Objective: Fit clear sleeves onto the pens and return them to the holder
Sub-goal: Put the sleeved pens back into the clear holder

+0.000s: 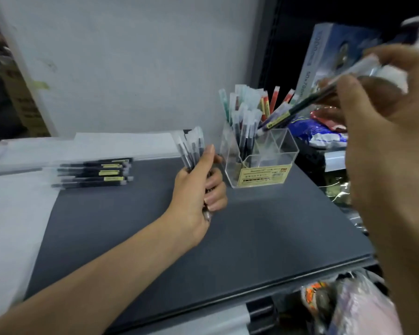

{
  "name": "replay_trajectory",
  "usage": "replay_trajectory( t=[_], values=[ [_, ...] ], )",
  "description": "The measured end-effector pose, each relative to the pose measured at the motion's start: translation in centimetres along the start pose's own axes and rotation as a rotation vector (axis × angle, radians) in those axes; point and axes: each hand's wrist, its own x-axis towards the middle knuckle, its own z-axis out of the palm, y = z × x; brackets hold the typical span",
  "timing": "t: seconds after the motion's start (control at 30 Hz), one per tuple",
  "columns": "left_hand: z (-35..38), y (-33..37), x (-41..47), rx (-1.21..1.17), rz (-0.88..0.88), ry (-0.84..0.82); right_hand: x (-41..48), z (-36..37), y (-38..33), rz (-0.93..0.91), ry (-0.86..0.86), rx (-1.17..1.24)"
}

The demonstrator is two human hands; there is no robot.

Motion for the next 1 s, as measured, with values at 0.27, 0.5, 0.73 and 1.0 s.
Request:
replay_trajectory(
  t=[0.27, 0.5, 0.73, 1.0],
  values=[
    [0.1, -0.5, -0.2, 0.17, 0.027, -0.16, 0.0, 2.4, 0.9, -0.135, -0.122, -0.128],
    [0.1, -0.5, -0.2, 0.123, -0.015, -0.222, -1.2, 3.4, 4.1, -0.034, -0.173, -0.154],
    [0.5, -0.8, -0.2, 0.237, 0.06, -0.134, -2.2, 5.0, 6.1, 0.03, -0.215, -0.25],
    [0.5, -1.1, -0.5, 0.309, 0.134, -0.113, -1.9, 5.2, 5.7, 0.009, -0.236, -0.329]
  ],
)
